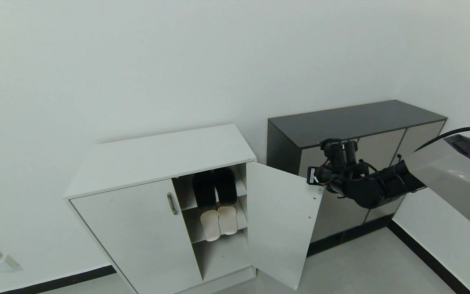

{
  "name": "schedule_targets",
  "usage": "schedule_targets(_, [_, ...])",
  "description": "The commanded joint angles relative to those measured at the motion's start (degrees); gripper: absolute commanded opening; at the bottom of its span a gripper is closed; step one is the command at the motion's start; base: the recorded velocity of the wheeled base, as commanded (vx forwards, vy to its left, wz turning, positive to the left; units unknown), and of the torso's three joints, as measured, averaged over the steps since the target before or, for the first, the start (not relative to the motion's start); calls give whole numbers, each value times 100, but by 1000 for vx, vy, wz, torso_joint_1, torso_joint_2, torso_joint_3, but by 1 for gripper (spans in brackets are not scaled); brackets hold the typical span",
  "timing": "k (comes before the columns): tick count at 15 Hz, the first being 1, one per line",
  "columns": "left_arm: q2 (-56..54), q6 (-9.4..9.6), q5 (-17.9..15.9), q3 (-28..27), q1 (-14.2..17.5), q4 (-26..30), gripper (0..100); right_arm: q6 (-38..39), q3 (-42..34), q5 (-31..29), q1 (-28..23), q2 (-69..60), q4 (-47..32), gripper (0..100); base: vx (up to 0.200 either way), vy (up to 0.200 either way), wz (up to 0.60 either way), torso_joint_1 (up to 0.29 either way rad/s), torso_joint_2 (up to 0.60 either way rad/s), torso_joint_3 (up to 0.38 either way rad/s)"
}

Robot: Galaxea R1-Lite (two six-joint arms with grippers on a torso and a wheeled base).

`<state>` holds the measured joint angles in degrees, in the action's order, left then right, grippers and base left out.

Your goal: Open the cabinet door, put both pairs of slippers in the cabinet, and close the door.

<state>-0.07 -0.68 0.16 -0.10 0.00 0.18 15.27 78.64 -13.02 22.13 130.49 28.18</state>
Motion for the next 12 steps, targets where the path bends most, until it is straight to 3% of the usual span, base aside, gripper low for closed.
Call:
schedule_targets(1, [7, -2, 2, 1, 0, -1, 0, 2, 2, 1, 11, 38, 3, 0, 0, 0, 0, 0, 0, 0])
schedule_targets(12, [7, -2, 2, 1, -9, -1, 0, 2, -68, -8, 90, 108, 3, 0, 0, 0, 0, 0, 0, 0])
